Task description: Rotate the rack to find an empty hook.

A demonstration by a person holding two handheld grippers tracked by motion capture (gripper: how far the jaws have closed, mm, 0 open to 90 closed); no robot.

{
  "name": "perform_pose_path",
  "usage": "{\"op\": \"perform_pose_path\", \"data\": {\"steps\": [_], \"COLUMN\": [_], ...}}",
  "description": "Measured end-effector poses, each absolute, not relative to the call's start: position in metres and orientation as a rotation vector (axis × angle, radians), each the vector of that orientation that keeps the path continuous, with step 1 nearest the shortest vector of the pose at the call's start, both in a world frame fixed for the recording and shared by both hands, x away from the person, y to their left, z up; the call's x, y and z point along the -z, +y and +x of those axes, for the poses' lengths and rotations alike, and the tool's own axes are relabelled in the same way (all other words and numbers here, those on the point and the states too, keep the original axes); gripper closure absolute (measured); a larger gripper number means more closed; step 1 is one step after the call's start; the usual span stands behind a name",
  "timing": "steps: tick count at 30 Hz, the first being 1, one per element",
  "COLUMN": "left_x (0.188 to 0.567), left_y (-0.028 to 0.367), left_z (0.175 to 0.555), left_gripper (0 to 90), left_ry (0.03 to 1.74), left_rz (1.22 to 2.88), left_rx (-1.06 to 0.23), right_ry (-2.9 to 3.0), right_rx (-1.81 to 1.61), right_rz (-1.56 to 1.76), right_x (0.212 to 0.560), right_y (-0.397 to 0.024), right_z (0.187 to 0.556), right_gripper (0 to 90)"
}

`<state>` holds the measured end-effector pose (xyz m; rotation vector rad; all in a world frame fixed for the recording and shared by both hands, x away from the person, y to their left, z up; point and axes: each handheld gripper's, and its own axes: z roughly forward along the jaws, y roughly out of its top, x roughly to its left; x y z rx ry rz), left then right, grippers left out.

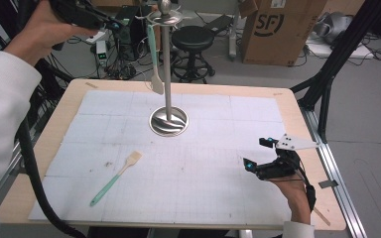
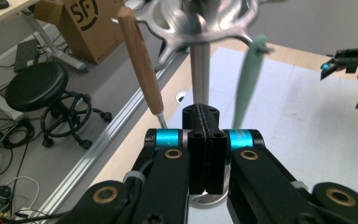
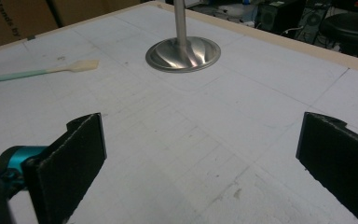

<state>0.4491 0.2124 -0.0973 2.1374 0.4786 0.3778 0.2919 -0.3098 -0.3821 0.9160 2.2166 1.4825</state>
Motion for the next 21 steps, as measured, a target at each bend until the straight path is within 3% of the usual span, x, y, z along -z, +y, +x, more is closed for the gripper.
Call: {"op": "perform_pose_path", "data": {"steps": [21], "left_x": [0.096], "left_y": [0.208], "left_z": [0.393], "left_gripper": [89.8], "left_ry": [0.443], "left_rz": [2.152], "left_rx": [-0.395], "right_ry": [2.231], "right_rx": [-1.498], "right_rz": [0.893], "right_x": [0.382], "right_y": [-0.308], "right_z": [0.29], "right_gripper": [0.0]}}
